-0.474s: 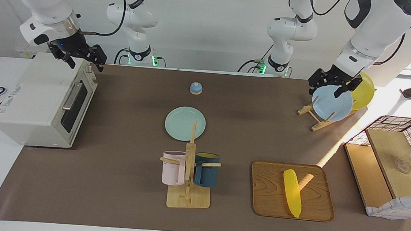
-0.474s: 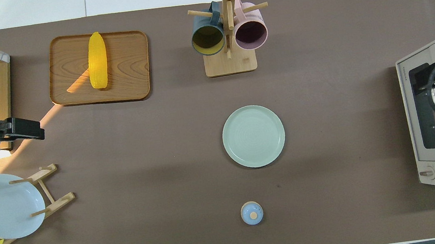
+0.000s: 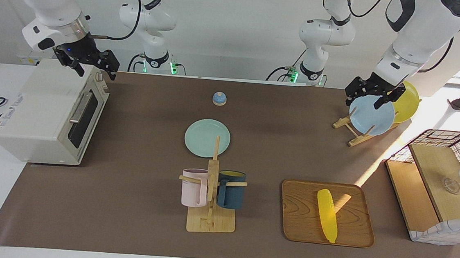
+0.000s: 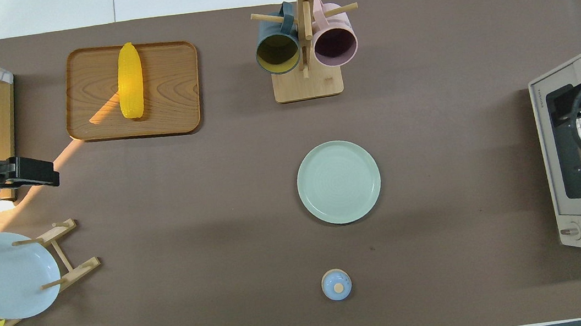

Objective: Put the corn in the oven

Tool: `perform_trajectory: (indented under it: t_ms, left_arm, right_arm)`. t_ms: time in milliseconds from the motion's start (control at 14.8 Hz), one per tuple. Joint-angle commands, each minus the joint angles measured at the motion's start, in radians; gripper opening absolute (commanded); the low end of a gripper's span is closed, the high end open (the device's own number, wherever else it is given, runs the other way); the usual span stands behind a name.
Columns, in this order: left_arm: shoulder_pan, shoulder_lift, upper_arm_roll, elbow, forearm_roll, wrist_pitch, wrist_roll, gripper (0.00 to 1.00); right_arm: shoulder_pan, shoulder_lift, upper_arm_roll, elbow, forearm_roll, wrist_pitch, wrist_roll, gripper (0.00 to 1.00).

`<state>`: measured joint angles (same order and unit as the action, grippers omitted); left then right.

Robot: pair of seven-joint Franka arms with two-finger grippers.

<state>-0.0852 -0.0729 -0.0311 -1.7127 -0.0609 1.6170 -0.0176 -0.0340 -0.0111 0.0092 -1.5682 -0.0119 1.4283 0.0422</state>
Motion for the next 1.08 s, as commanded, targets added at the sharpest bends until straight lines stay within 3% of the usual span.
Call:
perform_trajectory:
  t_ms: [0,68,203,474,812,1015]
  left_arm:
    - [-0.005,0.007,-0.001,0.007,0.015,0.033,-0.010,1.00]
    - [-0.011,0.005,-0.001,0.002,0.015,0.047,-0.046,1.00]
    - [-0.013,0.008,-0.003,0.001,0.015,0.064,-0.062,1.00]
    - [-0.019,0.093,-0.004,0.027,0.004,0.124,-0.062,1.00]
    - [-0.063,0.398,-0.003,0.237,0.015,0.171,-0.056,1.00]
    - [-0.070,0.504,-0.003,0.254,0.018,0.300,-0.045,1.00]
  right_arm:
    - [-0.015,-0.012,0.003,-0.029,0.029,0.027,-0.036,1.00]
    - [-0.012,-0.026,0.003,-0.058,0.029,0.065,-0.057,0.80]
    - [-0.011,-0.035,0.003,-0.079,0.027,0.066,-0.074,0.00]
    - [-0.026,-0.075,0.000,-0.167,0.014,0.115,-0.073,0.00]
    - [-0.075,-0.144,-0.008,-0.390,-0.039,0.338,-0.079,0.00]
    - [-0.110,-0.153,-0.008,-0.496,-0.065,0.445,-0.073,0.00]
